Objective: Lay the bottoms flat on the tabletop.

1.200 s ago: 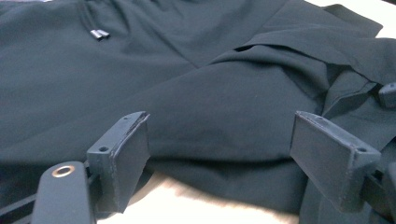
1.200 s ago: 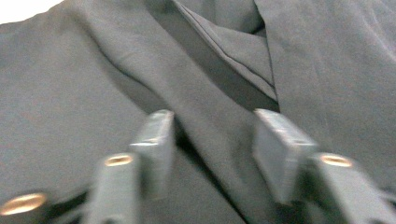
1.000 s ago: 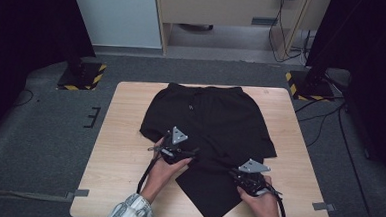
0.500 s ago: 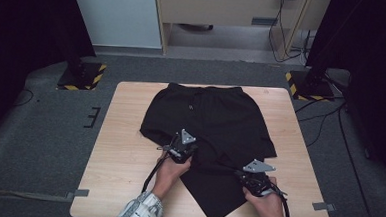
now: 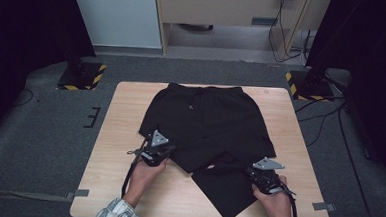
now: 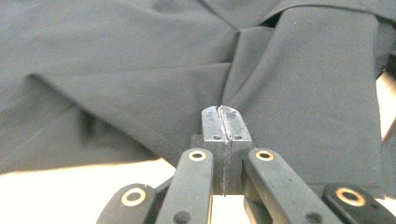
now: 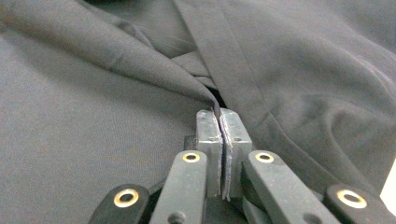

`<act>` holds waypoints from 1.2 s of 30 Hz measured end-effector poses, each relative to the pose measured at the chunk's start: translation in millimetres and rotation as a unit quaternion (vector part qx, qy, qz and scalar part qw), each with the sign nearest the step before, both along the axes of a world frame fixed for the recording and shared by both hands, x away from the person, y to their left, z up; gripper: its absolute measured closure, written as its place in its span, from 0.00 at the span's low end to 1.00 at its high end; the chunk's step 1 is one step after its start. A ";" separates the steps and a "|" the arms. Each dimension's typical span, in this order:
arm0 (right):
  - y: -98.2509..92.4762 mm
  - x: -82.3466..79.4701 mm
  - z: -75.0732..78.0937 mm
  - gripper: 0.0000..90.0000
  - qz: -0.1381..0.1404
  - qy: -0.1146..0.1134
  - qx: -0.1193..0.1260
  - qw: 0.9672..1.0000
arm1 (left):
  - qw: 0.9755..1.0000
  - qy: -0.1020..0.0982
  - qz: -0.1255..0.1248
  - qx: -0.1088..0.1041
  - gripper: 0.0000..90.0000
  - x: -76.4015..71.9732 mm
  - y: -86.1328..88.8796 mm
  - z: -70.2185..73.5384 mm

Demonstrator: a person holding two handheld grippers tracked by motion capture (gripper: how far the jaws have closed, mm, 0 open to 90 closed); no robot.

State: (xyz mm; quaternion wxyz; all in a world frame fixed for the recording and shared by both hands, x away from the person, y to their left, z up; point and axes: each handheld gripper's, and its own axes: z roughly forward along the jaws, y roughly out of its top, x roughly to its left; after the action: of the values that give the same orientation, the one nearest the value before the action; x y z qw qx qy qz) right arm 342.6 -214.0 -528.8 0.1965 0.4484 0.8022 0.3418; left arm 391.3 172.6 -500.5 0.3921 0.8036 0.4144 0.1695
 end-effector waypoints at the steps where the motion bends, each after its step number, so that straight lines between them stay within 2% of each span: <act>1: -2.0 0.1 0.0 0.98 -0.002 0.003 0.001 1.000 | 1.000 -0.002 0.002 -0.001 0.99 -0.7 4.1 1.3; 2: -3.5 0.7 -0.2 0.98 -0.002 0.000 0.001 1.000 | 1.000 -0.002 0.002 -0.001 1.00 -0.7 4.1 1.3; 4: -7.8 2.0 0.0 0.98 -0.008 0.001 0.001 1.000 | 1.000 -0.009 0.009 0.002 0.99 -2.0 20.0 4.2; 9: -17.5 3.2 -0.3 0.98 -0.024 0.001 0.004 1.000 | 0.999 -0.011 0.037 -0.006 1.00 1.8 45.1 5.6; 12: -21.2 4.0 -0.5 0.98 -0.028 0.002 0.006 1.000 | 0.999 -0.011 0.048 -0.003 1.00 3.8 53.0 4.3; 14: -26.2 5.0 -1.1 0.98 -0.034 0.000 0.012 0.999 | 0.998 -0.007 0.069 -0.007 0.99 7.3 64.0 1.4; 18: -30.1 6.3 -1.0 0.98 -0.040 0.001 0.011 0.999 | 0.996 -0.007 0.083 -0.008 0.99 9.9 71.7 -1.1; 21: -36.0 6.9 -2.0 0.98 -0.055 -0.001 0.017 0.998 | 0.995 0.001 0.103 -0.009 0.99 15.3 82.6 -8.2; 24: -39.0 7.5 -2.1 0.98 -0.057 -0.001 0.018 0.998 | 0.994 0.006 0.104 -0.009 0.95 17.0 83.5 -12.9; 25: -39.4 7.2 -2.3 0.94 -0.056 -0.001 0.024 0.998 | 0.994 0.001 0.109 -0.008 0.89 16.2 82.6 -12.8; 27: -38.3 6.4 -2.2 0.86 -0.057 0.000 0.028 0.998 | 0.993 -0.021 0.119 -0.014 0.80 11.3 79.7 -5.7; 28: -37.7 6.5 -1.8 0.77 -0.054 -0.002 0.034 0.998 | 0.992 -0.034 0.124 -0.013 0.73 7.3 76.6 -0.9; 29: -36.8 7.1 -0.2 0.67 -0.052 -0.002 0.053 0.997 | 0.992 -0.041 0.122 -0.013 0.68 3.6 72.9 2.4; 30: -35.3 7.7 1.4 0.58 -0.049 -0.003 0.065 0.997 | 0.992 -0.047 0.117 -0.009 0.66 0.0 68.4 5.7; 31: -35.3 7.7 1.4 0.58 -0.049 -0.003 0.065 0.997 | 0.992 -0.047 0.117 -0.009 0.64 0.0 68.4 5.7; 32: -31.0 7.4 4.3 0.47 -0.046 -0.013 0.061 0.997 | 0.992 -0.053 0.112 -0.006 0.62 -3.2 63.4 8.7; 33: -28.3 6.5 5.2 0.43 -0.042 -0.016 0.060 0.997 | 0.993 -0.060 0.101 -0.010 0.60 -7.9 53.1 13.3; 34: -26.3 6.2 5.3 0.39 -0.039 -0.021 0.058 0.997 | 0.993 -0.060 0.101 -0.010 0.58 -7.9 53.1 13.3; 36: -21.1 5.0 6.8 0.31 -0.029 -0.023 0.050 0.998 | 0.995 -0.062 0.078 -0.018 0.53 -14.7 33.8 17.5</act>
State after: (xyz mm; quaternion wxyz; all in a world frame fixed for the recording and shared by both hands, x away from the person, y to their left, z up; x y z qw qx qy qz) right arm 347.6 -235.0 -521.9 0.2021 0.4732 0.7659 0.3855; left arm 376.6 206.3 -483.0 0.4171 0.7494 0.4537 0.2421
